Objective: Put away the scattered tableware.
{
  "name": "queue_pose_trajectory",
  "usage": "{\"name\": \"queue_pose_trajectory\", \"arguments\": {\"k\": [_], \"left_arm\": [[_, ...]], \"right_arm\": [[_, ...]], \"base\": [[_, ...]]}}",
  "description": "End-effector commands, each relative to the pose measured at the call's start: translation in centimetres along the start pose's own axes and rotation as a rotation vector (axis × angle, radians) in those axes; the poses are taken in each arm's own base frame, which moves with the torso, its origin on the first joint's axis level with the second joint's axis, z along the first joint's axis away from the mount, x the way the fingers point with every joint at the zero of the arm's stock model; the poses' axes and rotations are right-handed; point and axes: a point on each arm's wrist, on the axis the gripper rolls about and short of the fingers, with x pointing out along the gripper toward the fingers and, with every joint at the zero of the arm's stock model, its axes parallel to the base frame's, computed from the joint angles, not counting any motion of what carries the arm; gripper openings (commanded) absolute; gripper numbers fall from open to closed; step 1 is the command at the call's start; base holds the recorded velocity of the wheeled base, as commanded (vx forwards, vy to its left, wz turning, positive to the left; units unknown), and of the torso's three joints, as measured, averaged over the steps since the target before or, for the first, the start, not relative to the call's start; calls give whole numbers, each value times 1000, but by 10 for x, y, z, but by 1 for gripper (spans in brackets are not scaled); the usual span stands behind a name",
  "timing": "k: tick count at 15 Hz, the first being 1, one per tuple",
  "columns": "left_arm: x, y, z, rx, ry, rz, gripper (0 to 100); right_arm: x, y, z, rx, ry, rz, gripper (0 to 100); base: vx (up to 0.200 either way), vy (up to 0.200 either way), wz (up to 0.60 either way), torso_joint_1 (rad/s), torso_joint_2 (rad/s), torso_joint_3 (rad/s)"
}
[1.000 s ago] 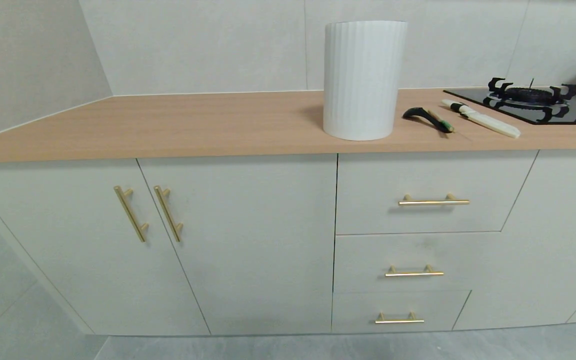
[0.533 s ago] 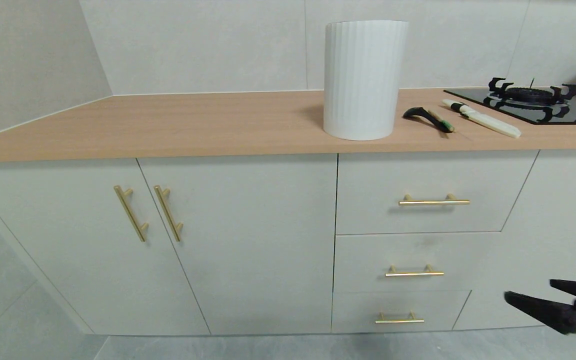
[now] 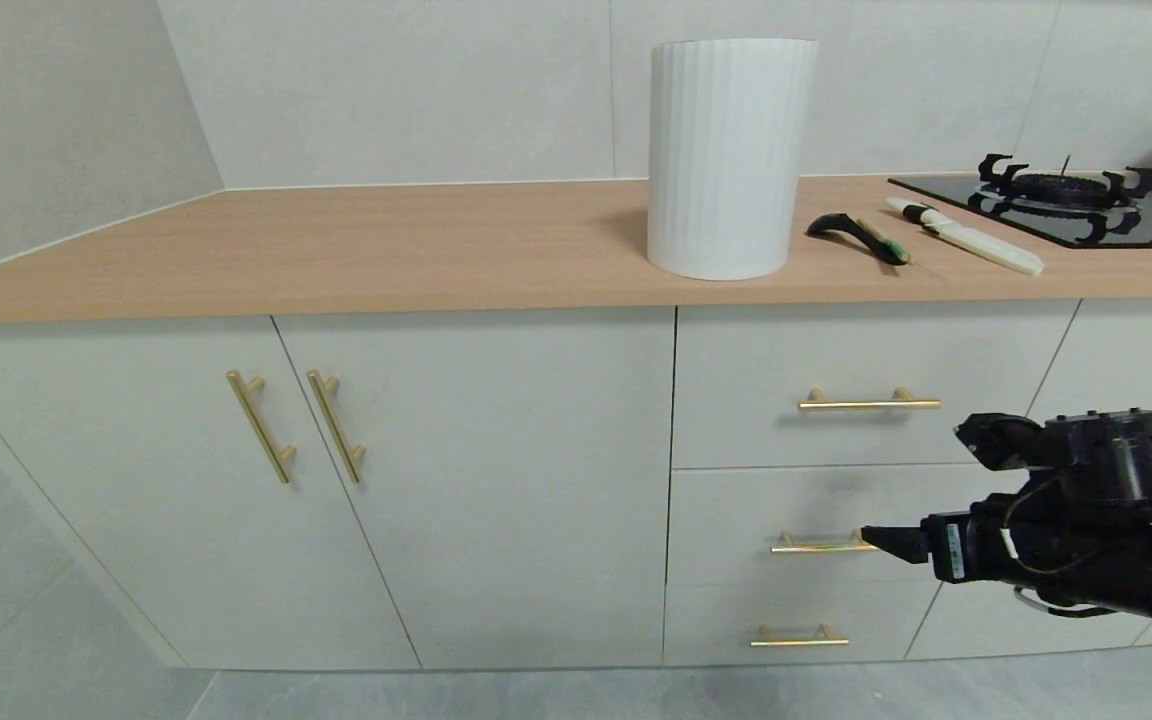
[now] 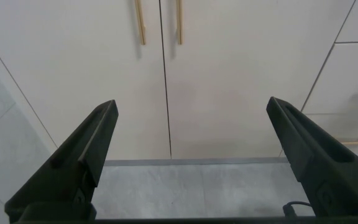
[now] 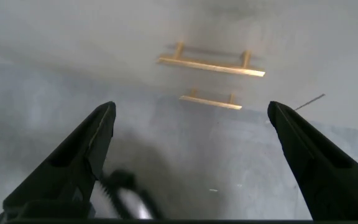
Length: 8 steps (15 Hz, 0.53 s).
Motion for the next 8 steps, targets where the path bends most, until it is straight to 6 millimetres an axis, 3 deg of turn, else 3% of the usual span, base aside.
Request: {"name": "queue_pose_trajectory", "arguments": {"k": [1,3,8], "left_arm": [[0,0,0,0,0,0,100],[0,0,0,0,0,0,100],[0,0,0,0,0,0,100]], "right_arm": [[78,-20,-42,22,70,-101,100],[103,-26,-56,20,-5,-140,100],[130,-30,-69,16,-71,-213,100]], "base": [[0,0,0,0,0,0],[0,0,0,0,0,0],[0,0,0,0,0,0]]}}
